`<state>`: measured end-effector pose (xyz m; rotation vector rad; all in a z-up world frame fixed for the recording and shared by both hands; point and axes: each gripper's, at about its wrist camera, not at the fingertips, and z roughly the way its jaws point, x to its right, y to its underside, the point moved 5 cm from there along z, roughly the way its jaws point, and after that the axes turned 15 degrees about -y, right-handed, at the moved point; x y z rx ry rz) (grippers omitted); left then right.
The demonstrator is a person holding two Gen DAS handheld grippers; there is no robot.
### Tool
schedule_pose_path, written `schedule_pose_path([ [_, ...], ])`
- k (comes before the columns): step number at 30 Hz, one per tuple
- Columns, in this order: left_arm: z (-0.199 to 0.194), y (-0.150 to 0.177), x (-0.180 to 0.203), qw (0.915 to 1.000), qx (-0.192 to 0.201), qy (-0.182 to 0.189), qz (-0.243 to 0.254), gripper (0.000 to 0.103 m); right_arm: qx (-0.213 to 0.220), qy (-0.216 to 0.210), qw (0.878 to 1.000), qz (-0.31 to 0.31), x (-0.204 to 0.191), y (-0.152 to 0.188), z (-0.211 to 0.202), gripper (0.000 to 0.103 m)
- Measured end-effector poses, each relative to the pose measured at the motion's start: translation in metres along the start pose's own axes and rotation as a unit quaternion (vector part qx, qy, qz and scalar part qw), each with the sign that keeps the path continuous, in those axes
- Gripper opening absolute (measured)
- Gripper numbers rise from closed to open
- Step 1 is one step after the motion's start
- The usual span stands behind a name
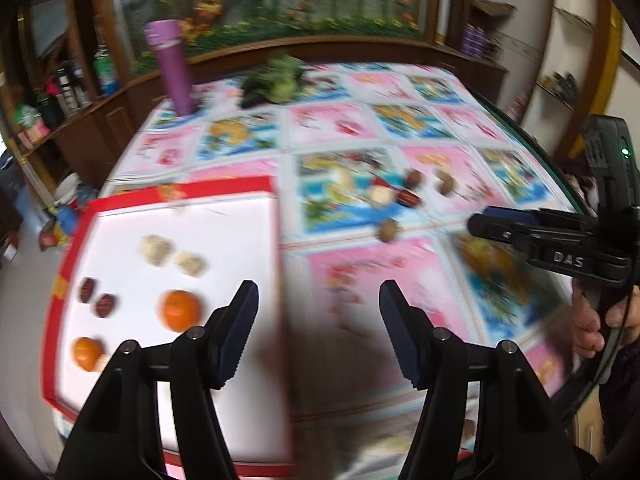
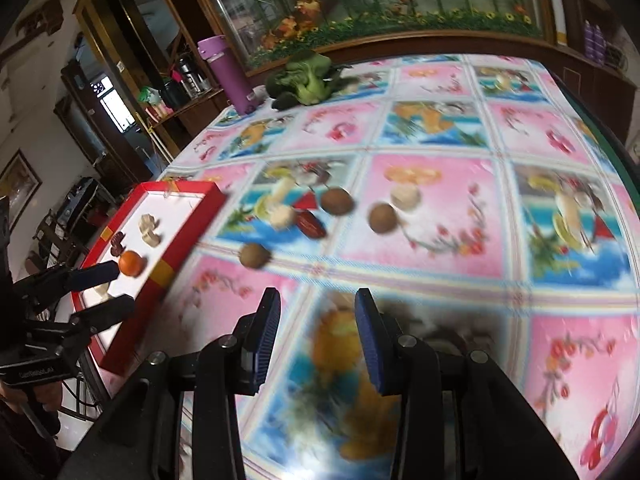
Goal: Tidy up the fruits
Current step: 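Move both open tools back over the remaining items on the tablecloth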
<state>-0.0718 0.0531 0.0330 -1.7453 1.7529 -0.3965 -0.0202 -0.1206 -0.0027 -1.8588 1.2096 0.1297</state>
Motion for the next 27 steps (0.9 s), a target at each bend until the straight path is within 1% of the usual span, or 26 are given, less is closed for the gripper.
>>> schedule_pose_path([
  [3, 0.006, 0.005, 0.020, 0.9997, -0.013, 0.010, 0.016, 0.064, 0.005, -0.005, 1.000, 0.010, 0.006, 0.003, -0.004, 0.038],
  [7, 0.010, 0.009, 0.031, 0.9993, -0.027, 0.015, 0.019, 0.064, 0.006, -0.006, 1.000, 0.012, 0.011, 0.003, -0.003, 0.038],
  [13, 0.015, 0.005, 0.030, 0.9993, -0.031, 0.010, 0.016, 0.064, -0.002, -0.006, 1.000, -0.003, 0.009, -0.004, 0.004, 0.038],
  [19, 0.024, 0.002, 0.031, 0.9990, -0.039, 0.012, 0.016, 0.064, -0.007, -0.012, 1.000, 0.003, 0.012, -0.014, 0.014, 0.038],
  [27, 0.044, -0.010, 0.036, 0.9986, -0.049, 0.015, 0.011, 0.064, -0.032, -0.022, 0.999, -0.023, 0.002, -0.039, 0.051, 0.038],
])
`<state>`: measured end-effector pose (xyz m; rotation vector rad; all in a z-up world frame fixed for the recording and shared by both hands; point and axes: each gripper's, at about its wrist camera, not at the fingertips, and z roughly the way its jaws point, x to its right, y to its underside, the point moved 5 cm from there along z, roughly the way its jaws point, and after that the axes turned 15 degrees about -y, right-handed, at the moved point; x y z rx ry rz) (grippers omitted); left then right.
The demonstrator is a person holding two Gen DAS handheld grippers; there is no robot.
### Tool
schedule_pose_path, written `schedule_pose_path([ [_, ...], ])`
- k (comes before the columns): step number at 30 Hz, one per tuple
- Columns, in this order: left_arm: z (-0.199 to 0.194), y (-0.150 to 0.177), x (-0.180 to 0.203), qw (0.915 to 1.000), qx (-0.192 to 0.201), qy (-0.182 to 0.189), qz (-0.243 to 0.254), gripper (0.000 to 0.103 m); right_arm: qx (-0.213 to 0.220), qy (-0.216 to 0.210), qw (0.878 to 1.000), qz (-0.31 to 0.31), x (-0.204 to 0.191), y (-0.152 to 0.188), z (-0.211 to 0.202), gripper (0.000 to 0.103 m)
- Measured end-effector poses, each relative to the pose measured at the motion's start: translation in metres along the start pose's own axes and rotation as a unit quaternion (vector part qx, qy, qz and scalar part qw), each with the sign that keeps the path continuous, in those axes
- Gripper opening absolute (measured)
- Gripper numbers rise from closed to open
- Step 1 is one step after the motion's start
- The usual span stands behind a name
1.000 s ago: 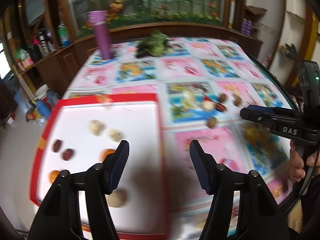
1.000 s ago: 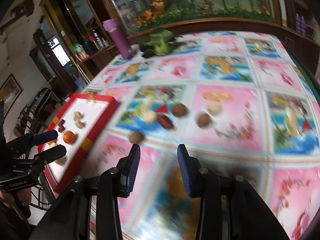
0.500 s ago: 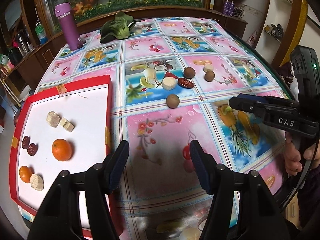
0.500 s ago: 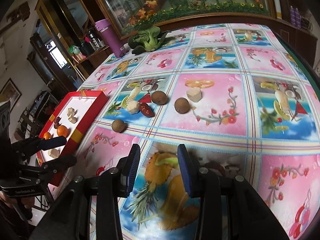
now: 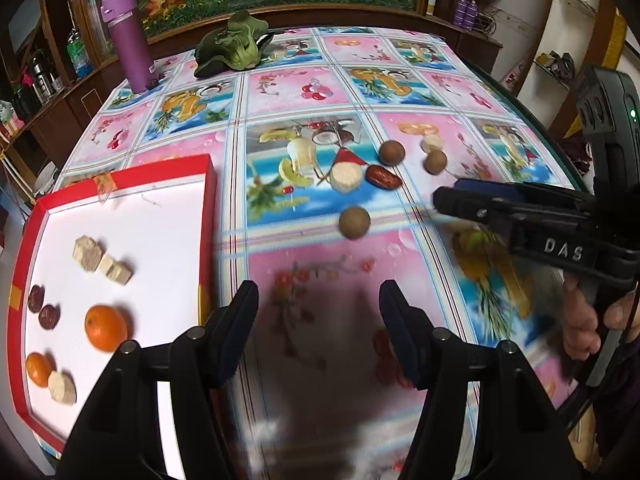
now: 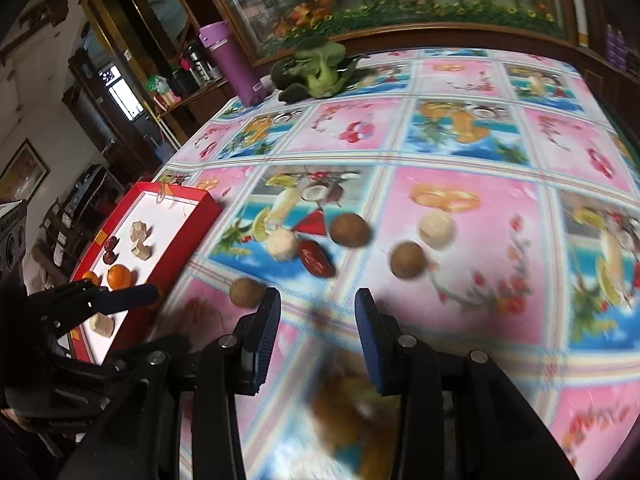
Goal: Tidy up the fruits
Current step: 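Move both open tools back over the remaining items on the tablecloth, then grasp a brown round fruit with the left tool while the right grasps a red date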
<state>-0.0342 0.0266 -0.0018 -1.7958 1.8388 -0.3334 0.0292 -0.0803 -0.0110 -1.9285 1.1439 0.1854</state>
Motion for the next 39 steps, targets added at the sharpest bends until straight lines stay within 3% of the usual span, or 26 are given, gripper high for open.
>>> schedule_pose_path([
  [10, 0.016, -0.008, 0.002, 0.9995, -0.019, 0.020, -0.017, 0.064, -0.016, 0.030, 0.999, -0.031, -0.001, -0.011, 0.028, 0.034],
  [12, 0.017, -0.008, 0.002, 0.9994, -0.022, 0.021, -0.019, 0.064, -0.017, 0.030, 0.999, -0.033, -0.001, -0.009, 0.029, 0.014],
  [16, 0.018, -0.008, 0.003, 0.9991, -0.025, 0.025, -0.023, 0.064, -0.016, 0.028, 0.999, -0.014, 0.008, -0.007, 0.019, 0.014],
  [24, 0.016, -0.014, 0.006, 0.9989, -0.025, 0.023, -0.032, 0.064, 0.028, -0.029, 0.997, 0.062, 0.036, 0.010, -0.048, 0.014],
  [30, 0.022, -0.025, 0.017, 0.9993, -0.018, 0.019, -0.027, 0.064, 0.033, -0.036, 0.994, 0.093, 0.044, 0.013, -0.050, 0.014],
  [39, 0.033, -0.029, 0.026, 0.9991, -0.014, 0.022, -0.034, 0.064, 0.038, -0.047, 0.994, 0.091, 0.039, 0.010, -0.048, 0.014],
])
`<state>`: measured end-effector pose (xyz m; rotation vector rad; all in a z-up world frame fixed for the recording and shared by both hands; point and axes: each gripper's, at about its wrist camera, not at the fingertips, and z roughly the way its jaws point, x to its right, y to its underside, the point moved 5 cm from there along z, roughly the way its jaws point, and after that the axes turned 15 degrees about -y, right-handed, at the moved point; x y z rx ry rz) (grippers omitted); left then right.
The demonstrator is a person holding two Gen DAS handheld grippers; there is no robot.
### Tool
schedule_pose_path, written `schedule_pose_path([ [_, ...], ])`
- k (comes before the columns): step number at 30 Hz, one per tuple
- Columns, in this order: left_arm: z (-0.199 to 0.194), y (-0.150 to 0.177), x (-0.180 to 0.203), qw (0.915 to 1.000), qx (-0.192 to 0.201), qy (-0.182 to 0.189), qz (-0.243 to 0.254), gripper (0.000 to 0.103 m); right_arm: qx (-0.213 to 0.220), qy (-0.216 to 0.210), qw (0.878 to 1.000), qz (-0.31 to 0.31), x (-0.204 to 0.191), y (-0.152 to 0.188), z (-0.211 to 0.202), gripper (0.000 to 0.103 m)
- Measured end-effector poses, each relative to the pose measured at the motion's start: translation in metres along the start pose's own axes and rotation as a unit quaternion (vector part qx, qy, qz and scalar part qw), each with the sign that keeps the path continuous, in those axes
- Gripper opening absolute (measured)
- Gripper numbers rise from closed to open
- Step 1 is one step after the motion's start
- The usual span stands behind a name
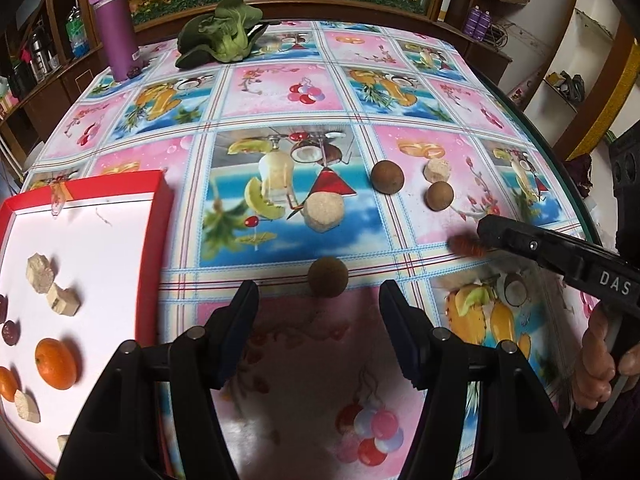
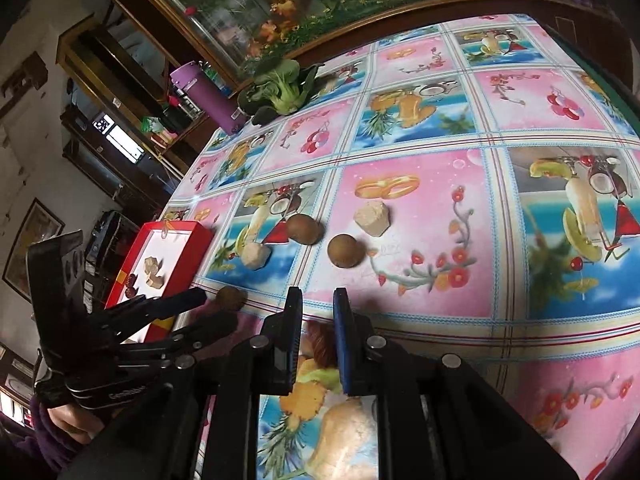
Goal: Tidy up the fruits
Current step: 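Grasp a brown round fruit with the left tool while the right grasps a red date, then carry the brown fruit and red date over the white tray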
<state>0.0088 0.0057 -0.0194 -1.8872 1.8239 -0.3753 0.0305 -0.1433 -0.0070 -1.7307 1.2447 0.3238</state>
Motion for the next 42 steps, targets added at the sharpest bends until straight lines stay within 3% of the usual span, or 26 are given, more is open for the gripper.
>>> schedule_pose_path([
  [4, 0.004, -0.001, 0.004, 1.0000, 0.002, -0.005, 0.003, 0.063, -0.008, 0.006, 1.000, -0.004, 0.000, 0.000, 0.002, 0.014],
  [10, 0.008, 0.002, 0.009, 0.9999, 0.000, -0.004, 0.010, 0.053, -0.045, -0.003, 0.998, -0.034, -0.012, 0.008, 0.009, 0.017],
  [12, 0.008, 0.003, 0.009, 0.9999, 0.001, -0.003, 0.011, 0.053, -0.058, -0.022, 0.997, -0.051, -0.021, 0.012, 0.009, 0.017],
  [15, 0.008, 0.003, 0.007, 0.9999, 0.002, -0.003, 0.013, 0.040, -0.080, -0.025, 0.993, -0.087, -0.034, 0.023, 0.011, 0.017],
  [20, 0.007, 0.003, 0.008, 0.9998, 0.004, 0.001, 0.018, 0.039, -0.091, 0.012, 0.989, -0.113, -0.031, 0.031, 0.014, 0.017],
  [30, 0.008, 0.002, 0.002, 0.9999, 0.006, 0.002, 0.012, 0.040, -0.079, 0.035, 0.990, -0.112, -0.024, 0.026, 0.012, 0.017],
  [33, 0.007, 0.004, 0.002, 0.9999, 0.006, 0.001, 0.013, 0.040, -0.083, 0.043, 0.988, -0.119, -0.026, 0.029, 0.014, 0.030],
  [42, 0.006, 0.005, -0.001, 0.9998, 0.006, -0.011, 0.013, 0.040, -0.099, 0.048, 0.985, -0.136, -0.030, 0.035, 0.020, 0.030],
])
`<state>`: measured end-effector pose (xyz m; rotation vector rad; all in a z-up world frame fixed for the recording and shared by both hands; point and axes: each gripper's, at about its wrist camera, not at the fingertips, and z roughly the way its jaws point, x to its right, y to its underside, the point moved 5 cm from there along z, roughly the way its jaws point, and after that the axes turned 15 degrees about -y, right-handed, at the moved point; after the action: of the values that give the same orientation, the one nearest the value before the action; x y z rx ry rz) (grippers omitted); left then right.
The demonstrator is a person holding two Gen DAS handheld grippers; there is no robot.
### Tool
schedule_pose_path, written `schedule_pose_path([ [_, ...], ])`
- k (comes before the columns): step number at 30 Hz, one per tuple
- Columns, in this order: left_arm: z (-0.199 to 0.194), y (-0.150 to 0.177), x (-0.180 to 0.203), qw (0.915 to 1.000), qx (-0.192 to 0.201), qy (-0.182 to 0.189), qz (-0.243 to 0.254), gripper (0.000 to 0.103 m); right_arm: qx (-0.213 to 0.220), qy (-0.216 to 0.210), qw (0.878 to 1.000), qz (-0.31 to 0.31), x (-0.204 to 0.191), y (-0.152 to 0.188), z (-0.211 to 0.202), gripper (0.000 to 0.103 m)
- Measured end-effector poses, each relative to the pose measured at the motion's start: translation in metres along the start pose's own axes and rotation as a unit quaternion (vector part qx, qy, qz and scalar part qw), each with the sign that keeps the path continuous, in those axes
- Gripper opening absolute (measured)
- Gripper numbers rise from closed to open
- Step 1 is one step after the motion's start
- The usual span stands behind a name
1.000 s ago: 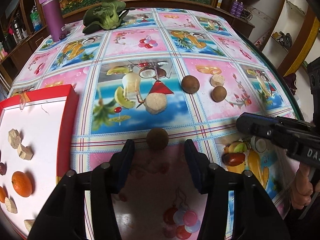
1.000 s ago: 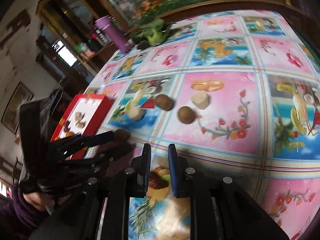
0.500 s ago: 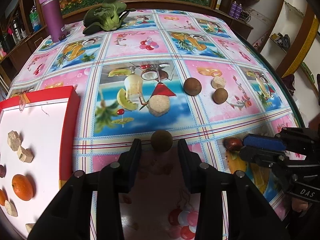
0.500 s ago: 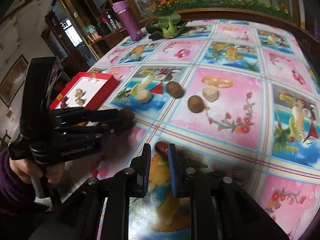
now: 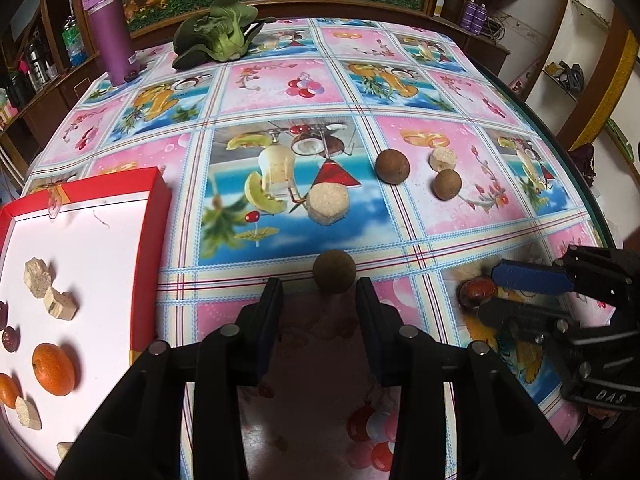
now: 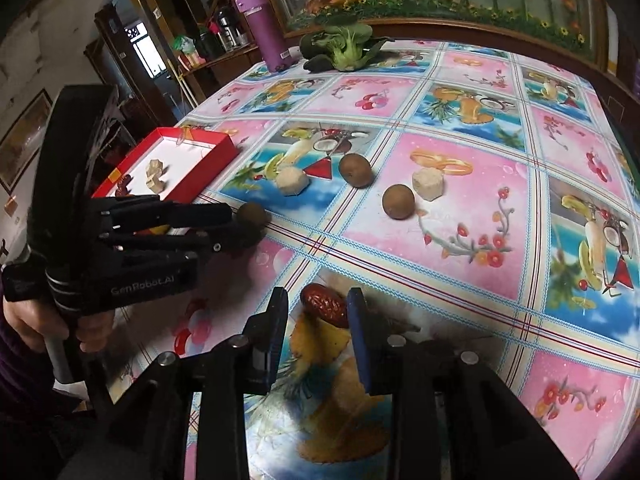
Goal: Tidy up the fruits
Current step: 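Carry the brown fruit and red date over the white tray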
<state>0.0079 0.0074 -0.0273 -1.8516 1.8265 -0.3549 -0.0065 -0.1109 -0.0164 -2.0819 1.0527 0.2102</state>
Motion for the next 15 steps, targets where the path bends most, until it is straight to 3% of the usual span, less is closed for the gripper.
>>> schedule_pose_path([
  [12, 0.0016, -0.0042, 0.0090, 0.9999, 0.002, 0.003, 0.010, 0.039, 0.008, 0.032, 0.999, -0.007, 0.0017, -0.0020, 0.0070, 0.030],
  [15, 0.0028, -0.0057, 0.0072, 1.0000, 0.001, 0.003, 0.004, 0.040, 0.009, 0.037, 0.999, -0.013, 0.0006, -0.0017, 0.0081, 0.023],
])
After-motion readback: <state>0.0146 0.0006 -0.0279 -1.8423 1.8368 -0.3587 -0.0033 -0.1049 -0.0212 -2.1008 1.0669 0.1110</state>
